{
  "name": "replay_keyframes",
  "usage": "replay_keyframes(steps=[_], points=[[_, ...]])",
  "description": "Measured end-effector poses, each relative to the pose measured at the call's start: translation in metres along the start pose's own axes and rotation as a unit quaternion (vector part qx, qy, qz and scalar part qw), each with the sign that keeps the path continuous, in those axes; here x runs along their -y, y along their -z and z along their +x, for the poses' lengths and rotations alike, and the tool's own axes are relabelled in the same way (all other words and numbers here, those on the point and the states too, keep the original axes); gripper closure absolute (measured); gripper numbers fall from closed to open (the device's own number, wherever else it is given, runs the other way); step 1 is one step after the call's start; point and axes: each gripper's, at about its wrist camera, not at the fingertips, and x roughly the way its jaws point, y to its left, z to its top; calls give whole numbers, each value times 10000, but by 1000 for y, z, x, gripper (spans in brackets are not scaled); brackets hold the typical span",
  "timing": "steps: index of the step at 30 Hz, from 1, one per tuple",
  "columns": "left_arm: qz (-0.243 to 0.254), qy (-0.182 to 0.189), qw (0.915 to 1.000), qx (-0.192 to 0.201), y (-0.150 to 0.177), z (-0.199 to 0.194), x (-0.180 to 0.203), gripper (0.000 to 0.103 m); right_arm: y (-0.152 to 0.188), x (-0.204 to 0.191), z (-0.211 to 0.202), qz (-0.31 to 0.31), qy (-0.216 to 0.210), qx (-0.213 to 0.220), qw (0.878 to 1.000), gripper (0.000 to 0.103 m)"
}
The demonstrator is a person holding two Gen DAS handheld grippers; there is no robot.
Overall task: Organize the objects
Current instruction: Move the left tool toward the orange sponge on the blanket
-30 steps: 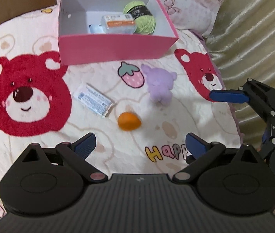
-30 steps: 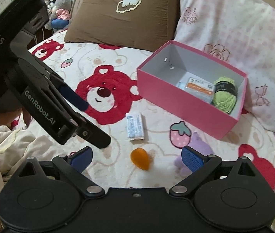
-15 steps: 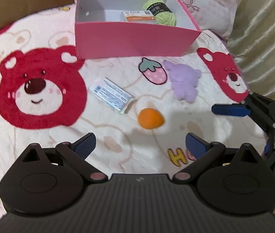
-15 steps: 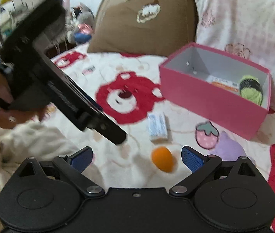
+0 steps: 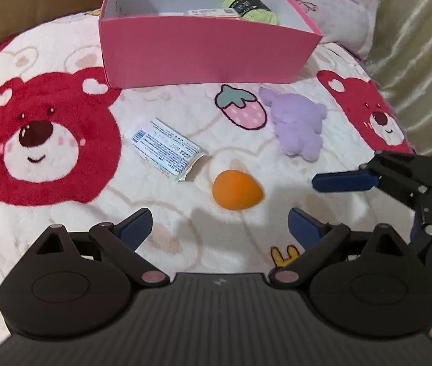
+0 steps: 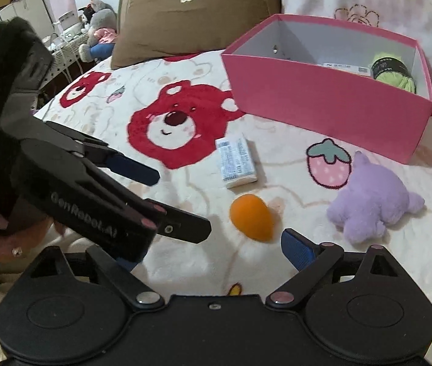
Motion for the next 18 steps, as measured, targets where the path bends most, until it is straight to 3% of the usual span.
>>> replay_keyframes(steps=[8, 12, 14, 18], points=[[-583, 397, 9975, 8, 7, 26, -16, 9, 5, 13, 23, 50, 74, -47, 9999, 14], [-591, 417, 9971, 229, 13, 28, -12, 11, 7, 21, 36, 18, 94, -48, 9999, 22], [-563, 339, 9976, 214, 13, 31, -11, 12, 9, 24, 43, 16, 61, -93, 9999, 33], [-634, 343, 9971, 265, 15, 33, -14, 17, 11, 24, 44, -50, 103, -54, 9999, 33]])
